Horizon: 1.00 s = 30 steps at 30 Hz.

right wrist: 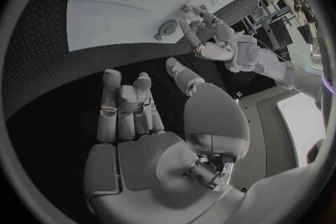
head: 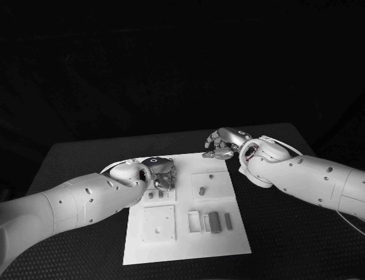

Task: Assemble the parts on the task board

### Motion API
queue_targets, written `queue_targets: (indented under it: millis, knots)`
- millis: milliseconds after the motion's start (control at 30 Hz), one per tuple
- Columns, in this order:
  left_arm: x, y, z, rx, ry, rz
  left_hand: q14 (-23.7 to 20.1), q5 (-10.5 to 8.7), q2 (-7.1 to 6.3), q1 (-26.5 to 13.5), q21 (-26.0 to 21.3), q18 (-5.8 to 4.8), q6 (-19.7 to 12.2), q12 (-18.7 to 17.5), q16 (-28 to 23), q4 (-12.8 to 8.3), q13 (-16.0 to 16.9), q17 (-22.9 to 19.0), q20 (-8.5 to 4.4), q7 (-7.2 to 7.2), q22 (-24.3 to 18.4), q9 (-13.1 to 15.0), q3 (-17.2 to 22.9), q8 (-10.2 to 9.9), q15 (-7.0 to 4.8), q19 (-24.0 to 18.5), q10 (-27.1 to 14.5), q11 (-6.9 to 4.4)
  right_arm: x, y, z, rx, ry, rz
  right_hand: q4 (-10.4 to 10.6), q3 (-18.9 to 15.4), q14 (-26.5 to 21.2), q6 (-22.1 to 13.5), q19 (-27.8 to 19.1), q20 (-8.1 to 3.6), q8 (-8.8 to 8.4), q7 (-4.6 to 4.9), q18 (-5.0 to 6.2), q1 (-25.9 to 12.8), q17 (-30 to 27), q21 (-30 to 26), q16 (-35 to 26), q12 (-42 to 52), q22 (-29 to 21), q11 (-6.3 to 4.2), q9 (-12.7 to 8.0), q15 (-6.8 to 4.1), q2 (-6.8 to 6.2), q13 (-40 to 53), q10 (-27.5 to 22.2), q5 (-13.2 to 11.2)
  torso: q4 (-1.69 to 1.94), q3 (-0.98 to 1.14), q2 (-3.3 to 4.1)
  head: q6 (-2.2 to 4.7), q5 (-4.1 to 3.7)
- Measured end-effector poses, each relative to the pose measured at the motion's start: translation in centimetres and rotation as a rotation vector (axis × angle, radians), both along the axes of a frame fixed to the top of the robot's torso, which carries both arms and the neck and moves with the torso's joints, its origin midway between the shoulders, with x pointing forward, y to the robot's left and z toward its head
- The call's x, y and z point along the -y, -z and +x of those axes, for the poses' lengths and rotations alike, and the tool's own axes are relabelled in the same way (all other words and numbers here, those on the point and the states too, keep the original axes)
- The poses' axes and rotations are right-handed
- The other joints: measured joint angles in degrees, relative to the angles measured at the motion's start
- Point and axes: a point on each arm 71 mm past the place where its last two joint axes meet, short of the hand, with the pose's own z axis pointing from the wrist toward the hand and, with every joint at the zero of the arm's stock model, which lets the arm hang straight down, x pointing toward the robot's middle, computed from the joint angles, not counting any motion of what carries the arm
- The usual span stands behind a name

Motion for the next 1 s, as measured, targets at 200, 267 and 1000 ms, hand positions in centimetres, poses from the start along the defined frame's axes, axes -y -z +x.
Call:
queue_targets:
  millis: [200, 267, 1000]
  knots:
    - [0.00, 0.02, 0.15, 0.002, -0.004, 0.002, 0.2, 0.00, 0.92, 0.1, 0.3, 0.03, 0.2, 0.0, 0.2, 0.4, 0.0, -0.2, -0.19, 0.19, 0.0, -0.2, 0.8, 0.0, -0.19, 0.2, 0.5, -0.14, -0.03, 0.00, 0.00, 0.000, 0.000, 0.000, 0.0, 0.0, 0.0, 0.0, 0.0, 0.00, 0.00, -0.01, 0.00, 0.0, 0.0, 0.0, 0.0, 0.0, 0.0, 0.00, 0.0, 0.00, 0.00, 0.0, 0.0, 0.0, 0.00, -0.02, -0.02, -0.01, -0.01]
    - [0.01, 0.04, 0.25, 0.004, -0.006, 0.003, 0.2, -0.18, 1.45, 0.0, 0.5, 0.04, 0.4, -0.2, 0.2, 0.5, 0.0, -0.3, -0.19, 0.00, 0.0, -0.2, 1.3, 0.0, -0.23, 0.2, 0.8, -0.20, -0.05, 0.00, 0.00, 0.000, -0.001, 0.000, 0.0, 0.0, 0.0, 0.0, 0.0, 0.00, 0.00, -0.01, 0.00, 0.0, 0.0, 0.0, 0.0, 0.0, 0.0, 0.00, 0.0, 0.00, 0.00, 0.0, 0.0, 0.0, 0.00, -0.02, -0.02, -0.02, -0.01]
    - [0.29, 0.72, 0.22, 0.015, -0.019, -0.019, 0.7, -0.32, 1.67, 0.3, 1.2, 0.09, 1.1, -0.6, 0.8, 0.5, 0.1, -0.5, -0.41, 0.09, 0.0, -0.5, 2.2, 0.2, -0.72, 0.8, 2.1, -0.54, -0.05, -0.03, 0.01, 0.000, -0.001, 0.001, 0.2, -0.2, 0.0, 0.2, 0.0, 0.00, 0.00, -0.14, 0.00, 0.0, 0.0, 0.0, 0.0, 0.0, 0.0, 0.00, 0.0, 0.00, 0.00, 0.0, 0.0, 0.0, -0.04, 0.01, 0.05, -0.24, -0.38]
